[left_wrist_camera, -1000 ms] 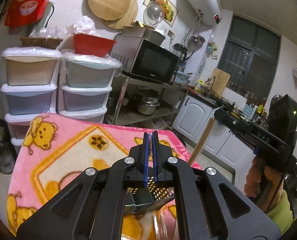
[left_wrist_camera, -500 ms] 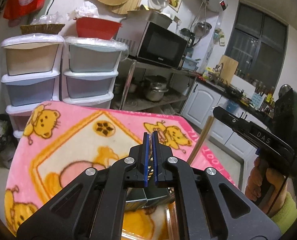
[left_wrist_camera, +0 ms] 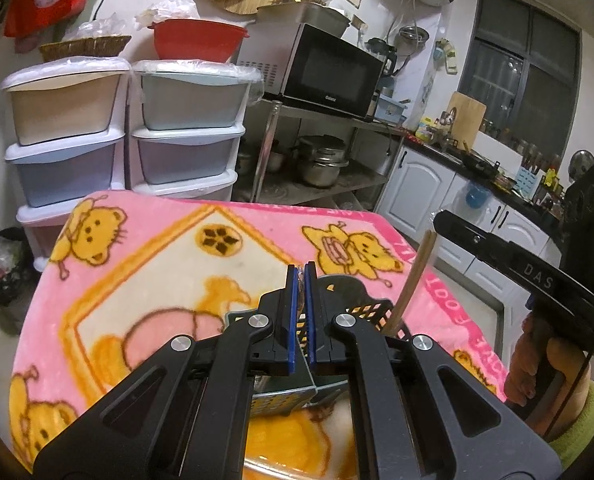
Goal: Organize utensils
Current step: 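Lower the chopstick into the caddy and open the left tool while the right tool does likewise, then withdraw both open tools up and away from the caddy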
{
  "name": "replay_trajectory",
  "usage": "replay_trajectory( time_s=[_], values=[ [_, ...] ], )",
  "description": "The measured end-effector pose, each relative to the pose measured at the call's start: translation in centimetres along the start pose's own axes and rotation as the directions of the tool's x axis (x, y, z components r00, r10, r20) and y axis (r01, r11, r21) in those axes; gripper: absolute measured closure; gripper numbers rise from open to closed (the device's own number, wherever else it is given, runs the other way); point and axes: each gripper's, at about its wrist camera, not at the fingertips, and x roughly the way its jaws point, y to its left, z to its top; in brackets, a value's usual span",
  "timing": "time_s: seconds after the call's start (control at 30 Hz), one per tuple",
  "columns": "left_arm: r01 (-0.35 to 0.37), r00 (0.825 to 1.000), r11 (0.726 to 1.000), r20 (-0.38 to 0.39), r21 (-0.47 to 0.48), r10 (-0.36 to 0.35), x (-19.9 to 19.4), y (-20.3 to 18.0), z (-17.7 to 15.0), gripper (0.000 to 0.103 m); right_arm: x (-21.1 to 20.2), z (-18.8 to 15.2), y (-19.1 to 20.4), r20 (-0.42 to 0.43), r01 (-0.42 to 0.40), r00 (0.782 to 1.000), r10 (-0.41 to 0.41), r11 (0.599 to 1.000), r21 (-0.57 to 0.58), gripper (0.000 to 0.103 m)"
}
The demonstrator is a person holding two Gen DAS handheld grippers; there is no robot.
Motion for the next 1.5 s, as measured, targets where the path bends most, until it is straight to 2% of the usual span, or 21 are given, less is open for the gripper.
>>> replay_trajectory(
  time_s=[0.37,0.47,0.53,0.6,0.73,0.8,1.03,1.27,1.5],
  values=[
    [-0.019,1.000,1.000,0.001,-0.004,0.019,-0.4,0.7,-0.4,0.101,-0.2,-1.3,-1.1,-0.032,0.075,0.997,-0.074,0.997,0.013,0.100],
    [-0.030,1.000,1.000,0.003,-0.006,0.030,-0.6,1.0,-0.4,0.099,-0.6,-1.6,-1.5,-0.030,0.096,0.995,-0.096,0.995,0.014,0.094],
    [-0.032,0.999,0.999,0.000,-0.008,0.032,-0.7,1.2,-0.5,0.097,-1.0,-1.8,-1.7,-0.023,0.116,0.993,-0.116,0.993,0.015,0.080],
    [-0.038,0.999,0.999,0.000,-0.010,0.038,-0.9,1.4,-0.7,0.088,-1.3,-2.0,-2.0,-0.015,0.126,0.992,-0.125,0.992,0.018,0.073],
    [-0.051,0.999,0.999,0.004,-0.010,0.051,-1.2,1.6,-1.0,0.080,-1.9,-2.4,-2.1,-0.009,0.143,0.990,-0.143,0.990,0.007,0.063],
    [-0.055,0.998,0.998,0.007,-0.011,0.055,-1.4,1.7,-1.1,0.068,-2.2,-2.4,-2.1,-0.007,0.155,0.988,-0.155,0.988,0.003,0.058],
    [-0.057,0.998,0.998,0.023,-0.023,0.058,-2.3,2.1,-1.3,0.044,-3.3,-2.8,-1.7,0.005,0.190,0.982,-0.190,0.982,-0.026,0.042],
    [-0.068,0.996,0.997,0.050,-0.028,0.070,-3.4,2.4,-1.6,0.011,-4.5,-3.6,-0.8,0.030,0.216,0.976,-0.215,0.973,-0.082,0.031],
    [-0.078,0.994,0.996,0.072,-0.046,0.081,-4.9,2.7,-2.6,0.011,-5.6,-4.7,-0.3,0.036,0.227,0.974,-0.224,0.968,-0.103,0.026]
  ],
)
